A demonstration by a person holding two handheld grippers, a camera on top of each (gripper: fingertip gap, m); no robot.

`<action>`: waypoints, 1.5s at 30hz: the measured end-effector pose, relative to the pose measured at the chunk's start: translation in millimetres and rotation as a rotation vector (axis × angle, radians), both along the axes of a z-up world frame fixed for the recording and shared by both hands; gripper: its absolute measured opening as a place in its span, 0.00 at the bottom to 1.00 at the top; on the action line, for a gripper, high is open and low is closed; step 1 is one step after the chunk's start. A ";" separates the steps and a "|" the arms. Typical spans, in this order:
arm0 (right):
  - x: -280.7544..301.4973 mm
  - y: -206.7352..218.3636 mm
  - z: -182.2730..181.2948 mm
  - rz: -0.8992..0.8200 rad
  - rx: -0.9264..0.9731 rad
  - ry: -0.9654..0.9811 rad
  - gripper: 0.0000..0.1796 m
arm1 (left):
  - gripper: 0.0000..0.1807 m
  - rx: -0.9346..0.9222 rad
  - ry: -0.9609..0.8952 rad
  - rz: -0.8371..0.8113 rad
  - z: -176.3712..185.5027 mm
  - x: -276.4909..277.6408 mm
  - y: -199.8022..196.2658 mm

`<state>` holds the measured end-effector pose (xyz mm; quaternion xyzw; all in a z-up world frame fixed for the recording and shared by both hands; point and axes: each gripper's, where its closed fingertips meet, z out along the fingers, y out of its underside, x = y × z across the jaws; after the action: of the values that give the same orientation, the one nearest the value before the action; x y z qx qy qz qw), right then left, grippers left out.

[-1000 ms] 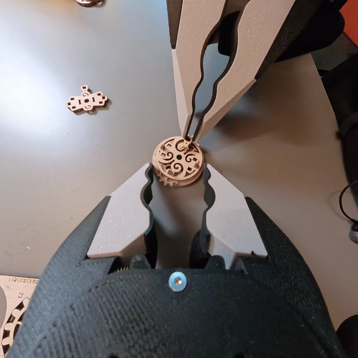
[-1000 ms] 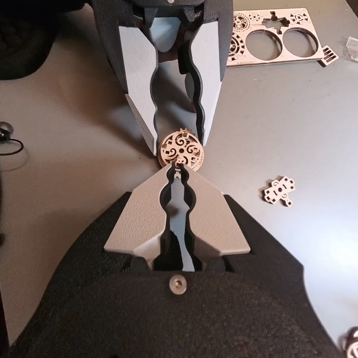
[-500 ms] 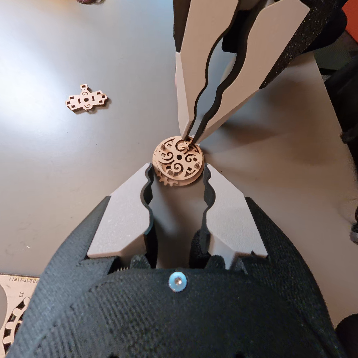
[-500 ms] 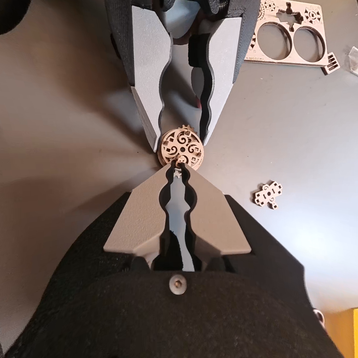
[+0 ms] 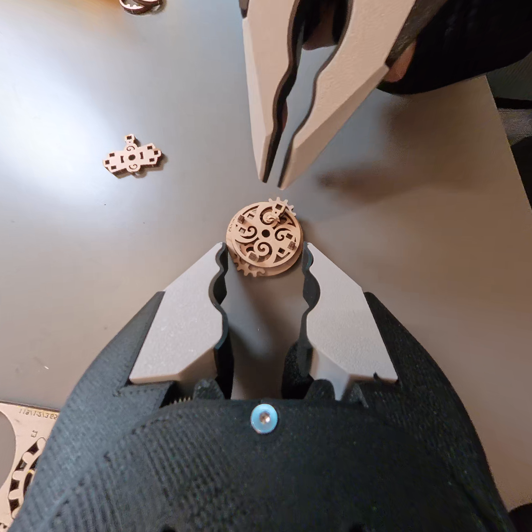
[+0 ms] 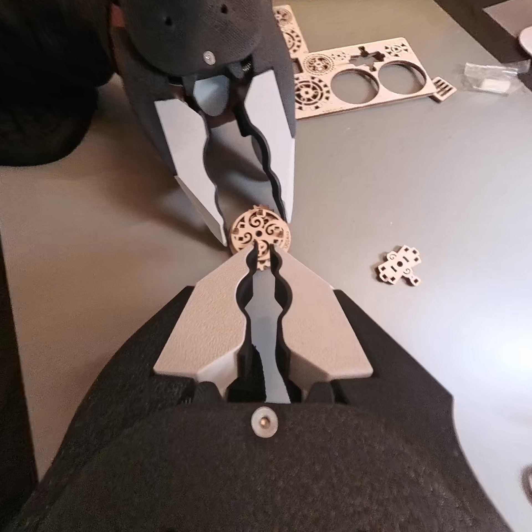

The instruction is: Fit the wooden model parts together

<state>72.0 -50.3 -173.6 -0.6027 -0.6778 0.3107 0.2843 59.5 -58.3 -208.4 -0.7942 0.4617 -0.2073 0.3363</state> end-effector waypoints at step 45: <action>5.4 -1.8 -19.5 0.088 -0.019 -0.315 0.03 | 0.28 -0.009 -0.020 0.039 -1.3 4.6 2.8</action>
<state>77.4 -52.1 -193.2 -0.6165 -0.7366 0.2309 0.1548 64.1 -55.5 -209.7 -0.8025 0.4415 -0.2108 0.3414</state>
